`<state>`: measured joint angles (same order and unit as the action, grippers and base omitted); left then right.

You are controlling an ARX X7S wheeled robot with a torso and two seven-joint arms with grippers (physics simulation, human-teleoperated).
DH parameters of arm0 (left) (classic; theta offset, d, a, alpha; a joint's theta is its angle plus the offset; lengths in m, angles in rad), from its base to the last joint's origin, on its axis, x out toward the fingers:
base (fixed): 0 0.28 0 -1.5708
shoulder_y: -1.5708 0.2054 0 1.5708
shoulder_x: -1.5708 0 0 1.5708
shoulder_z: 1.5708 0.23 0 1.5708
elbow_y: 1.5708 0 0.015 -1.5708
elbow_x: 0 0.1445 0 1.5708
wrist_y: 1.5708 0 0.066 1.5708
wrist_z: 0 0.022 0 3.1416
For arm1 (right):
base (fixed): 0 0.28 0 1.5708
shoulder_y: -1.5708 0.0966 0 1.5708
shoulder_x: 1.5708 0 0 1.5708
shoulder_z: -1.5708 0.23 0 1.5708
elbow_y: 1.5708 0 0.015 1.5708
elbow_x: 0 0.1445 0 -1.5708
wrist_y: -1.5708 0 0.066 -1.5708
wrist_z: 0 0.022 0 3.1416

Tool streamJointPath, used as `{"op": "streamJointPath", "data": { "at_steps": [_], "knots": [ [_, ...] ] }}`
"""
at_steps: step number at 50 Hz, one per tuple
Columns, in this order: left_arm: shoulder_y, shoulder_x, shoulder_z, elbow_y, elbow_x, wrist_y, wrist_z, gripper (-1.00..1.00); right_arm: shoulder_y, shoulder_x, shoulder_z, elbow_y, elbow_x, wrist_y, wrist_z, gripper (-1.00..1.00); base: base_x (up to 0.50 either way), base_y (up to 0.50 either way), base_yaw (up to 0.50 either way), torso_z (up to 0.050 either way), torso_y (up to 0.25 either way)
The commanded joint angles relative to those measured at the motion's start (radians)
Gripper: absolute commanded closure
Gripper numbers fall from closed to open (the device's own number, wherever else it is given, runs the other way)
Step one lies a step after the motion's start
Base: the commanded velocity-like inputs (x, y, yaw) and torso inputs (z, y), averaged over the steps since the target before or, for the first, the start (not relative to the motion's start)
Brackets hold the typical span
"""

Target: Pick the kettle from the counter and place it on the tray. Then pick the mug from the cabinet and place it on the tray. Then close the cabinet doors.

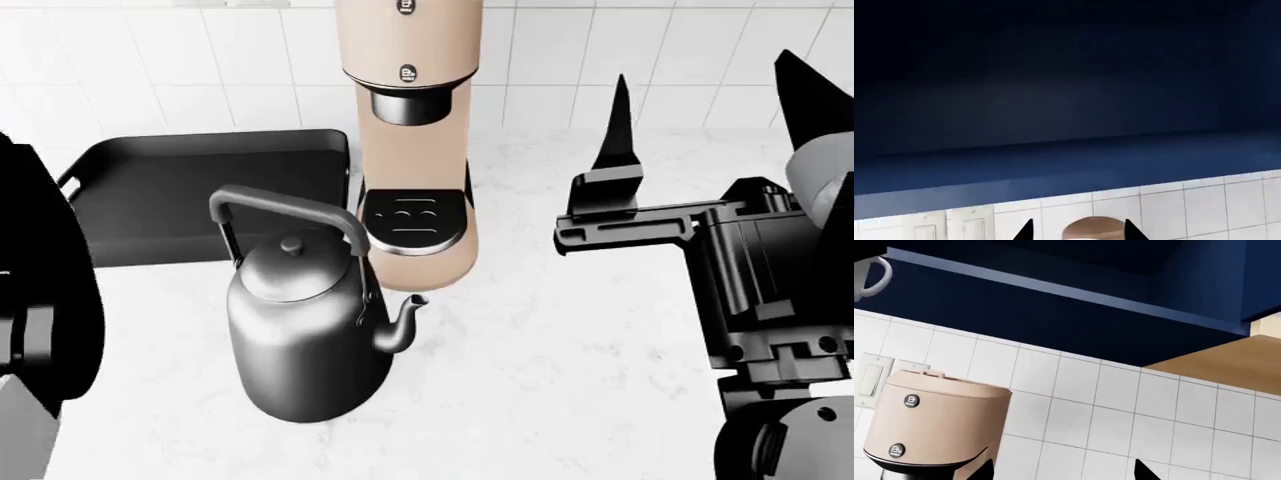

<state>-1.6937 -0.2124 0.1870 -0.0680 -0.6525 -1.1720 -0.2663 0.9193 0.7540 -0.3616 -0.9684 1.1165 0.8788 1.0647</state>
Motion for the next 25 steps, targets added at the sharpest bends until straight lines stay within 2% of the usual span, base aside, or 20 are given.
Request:
{"op": "streamJointPath", "data": {
  "at_steps": [1,6,12,25],
  "knots": [
    [0.27,-0.019,-0.018,0.214,-0.075,-0.025,-0.018,1.0,-0.048,-0.001,-0.015,0.018,-0.061,-0.038,-0.033,-1.0,0.0,0.0,0.0,0.0,0.0],
    [0.347,-0.059,0.027,0.159,-0.017,0.047,0.004,1.0,-0.07,0.001,-0.015,0.026,-0.079,-0.058,-0.044,-1.0,0.0,0.0,0.0,0.0,0.0],
    [0.372,-0.094,0.049,0.066,0.041,0.115,0.019,1.0,-0.077,0.012,-0.024,0.014,-0.12,-0.056,-0.035,-1.0,0.0,0.04,0.0,0.0,0.0],
    [0.362,-0.137,0.051,0.026,0.064,0.125,0.021,1.0,-0.072,0.017,-0.036,0.008,-0.136,-0.052,-0.025,-1.0,0.0,0.5,0.0,0.0,0.0]
  ]
}}
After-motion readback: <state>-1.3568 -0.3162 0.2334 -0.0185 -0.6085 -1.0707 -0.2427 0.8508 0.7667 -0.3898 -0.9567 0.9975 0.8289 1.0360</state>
